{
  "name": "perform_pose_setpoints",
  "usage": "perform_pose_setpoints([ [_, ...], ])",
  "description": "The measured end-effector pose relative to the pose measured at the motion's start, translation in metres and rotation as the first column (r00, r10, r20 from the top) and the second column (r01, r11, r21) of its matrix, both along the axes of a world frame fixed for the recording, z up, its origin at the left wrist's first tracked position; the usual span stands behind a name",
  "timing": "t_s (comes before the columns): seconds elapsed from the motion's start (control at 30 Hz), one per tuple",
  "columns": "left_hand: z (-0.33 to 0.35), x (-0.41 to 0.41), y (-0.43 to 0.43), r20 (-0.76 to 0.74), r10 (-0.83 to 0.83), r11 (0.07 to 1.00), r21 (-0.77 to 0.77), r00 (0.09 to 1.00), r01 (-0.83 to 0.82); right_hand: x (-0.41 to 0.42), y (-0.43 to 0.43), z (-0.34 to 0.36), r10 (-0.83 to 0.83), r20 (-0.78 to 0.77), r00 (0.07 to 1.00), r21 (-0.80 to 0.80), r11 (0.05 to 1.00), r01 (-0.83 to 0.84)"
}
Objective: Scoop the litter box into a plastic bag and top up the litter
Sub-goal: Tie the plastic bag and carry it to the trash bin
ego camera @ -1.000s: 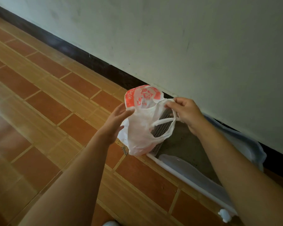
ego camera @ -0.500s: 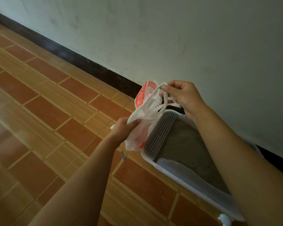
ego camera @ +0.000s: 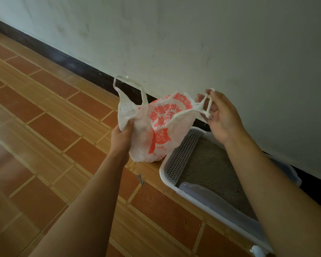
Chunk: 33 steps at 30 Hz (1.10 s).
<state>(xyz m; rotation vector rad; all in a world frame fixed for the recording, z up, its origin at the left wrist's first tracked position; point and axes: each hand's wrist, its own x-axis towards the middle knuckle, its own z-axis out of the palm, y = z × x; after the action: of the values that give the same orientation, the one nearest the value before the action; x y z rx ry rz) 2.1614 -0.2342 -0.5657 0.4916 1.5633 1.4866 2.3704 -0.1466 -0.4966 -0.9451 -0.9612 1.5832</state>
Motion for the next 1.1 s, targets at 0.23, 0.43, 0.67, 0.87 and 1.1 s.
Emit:
perform_pose_setpoints([
  [0.23,0.010,0.001,0.006,0.030,0.016,0.999,-0.029,0.999,-0.016,-0.002,0.001,-0.019,-0.100,0.109,0.989,-0.129,0.985,0.113],
  [0.43,0.019,0.002,0.007,0.030,-0.019,0.996,-0.087,0.999,0.021,-0.003,-0.005,-0.058,0.118,0.471,0.874,-0.182,0.983,-0.035],
  [0.67,0.025,0.000,0.008,0.016,-0.021,0.995,-0.098,1.000,0.022,-0.032,-0.020,-0.067,0.297,0.671,0.679,-0.135,0.950,-0.282],
  [0.87,0.025,-0.011,0.004,0.050,0.130,0.989,-0.075,0.990,-0.126,-0.041,-0.016,-0.065,0.183,0.568,0.802,-0.026,0.978,-0.205],
  [1.1,0.022,-0.023,-0.001,0.050,0.288,0.957,-0.062,0.956,-0.285,-0.034,-0.009,-0.061,0.017,0.509,0.861,-0.006,1.000,-0.016],
])
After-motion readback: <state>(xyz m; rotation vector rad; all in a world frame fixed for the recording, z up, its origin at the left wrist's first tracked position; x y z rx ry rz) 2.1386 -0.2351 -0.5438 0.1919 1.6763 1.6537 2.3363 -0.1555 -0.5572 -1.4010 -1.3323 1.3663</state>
